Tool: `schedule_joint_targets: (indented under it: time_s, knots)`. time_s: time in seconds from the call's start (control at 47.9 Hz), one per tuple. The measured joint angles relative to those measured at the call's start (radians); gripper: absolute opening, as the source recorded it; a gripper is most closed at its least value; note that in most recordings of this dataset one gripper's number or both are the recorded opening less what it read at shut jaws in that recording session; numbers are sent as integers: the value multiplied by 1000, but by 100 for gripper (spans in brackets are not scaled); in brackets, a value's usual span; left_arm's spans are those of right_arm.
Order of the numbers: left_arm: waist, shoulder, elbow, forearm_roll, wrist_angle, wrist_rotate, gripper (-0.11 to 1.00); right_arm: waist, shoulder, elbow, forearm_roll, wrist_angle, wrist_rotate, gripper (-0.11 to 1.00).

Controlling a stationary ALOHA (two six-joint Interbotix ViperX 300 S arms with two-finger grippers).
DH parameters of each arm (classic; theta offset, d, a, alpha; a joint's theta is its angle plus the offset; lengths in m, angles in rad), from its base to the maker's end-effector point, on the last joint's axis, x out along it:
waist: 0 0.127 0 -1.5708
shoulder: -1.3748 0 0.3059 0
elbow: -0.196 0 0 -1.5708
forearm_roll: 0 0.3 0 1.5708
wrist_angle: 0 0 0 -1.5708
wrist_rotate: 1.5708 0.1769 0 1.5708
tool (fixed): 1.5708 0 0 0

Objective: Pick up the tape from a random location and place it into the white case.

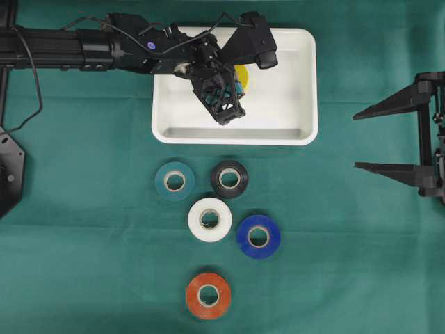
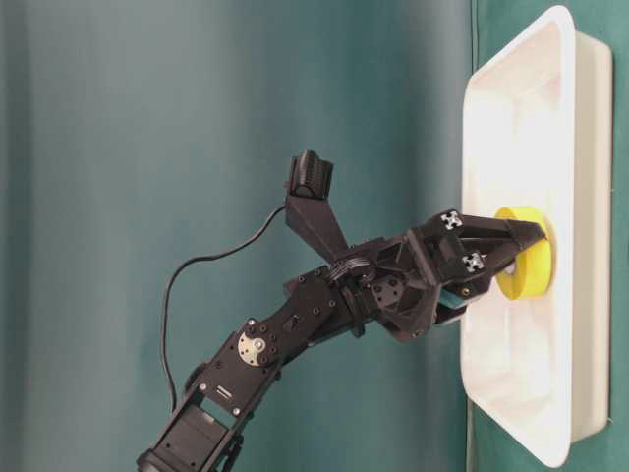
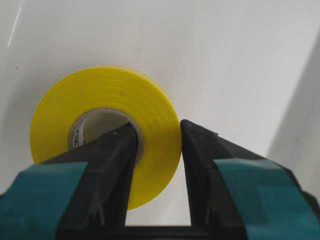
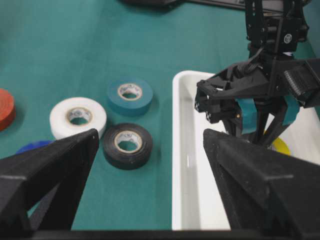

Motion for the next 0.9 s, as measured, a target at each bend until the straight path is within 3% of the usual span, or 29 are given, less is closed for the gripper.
schedule_joint_targets:
  time_s: [0.063, 0.25, 0.334, 0.689, 0.898]
  knots:
    - [-3, 2, 0, 2, -2, 0, 32, 0, 0, 0, 0, 0, 0, 92]
    - [-9, 2, 0, 0, -5, 17, 87, 0, 0, 0, 0, 0, 0, 92]
    - [-9, 2, 0, 0, -6, 23, 99, 0, 2, 0, 0, 0, 0, 92]
    - [-9, -3, 0, 0, 26, 20, 99, 0, 0, 0, 0, 0, 0, 92]
    - [-11, -80, -9, 2, 77, 20, 99, 0, 0, 0, 0, 0, 0, 92]
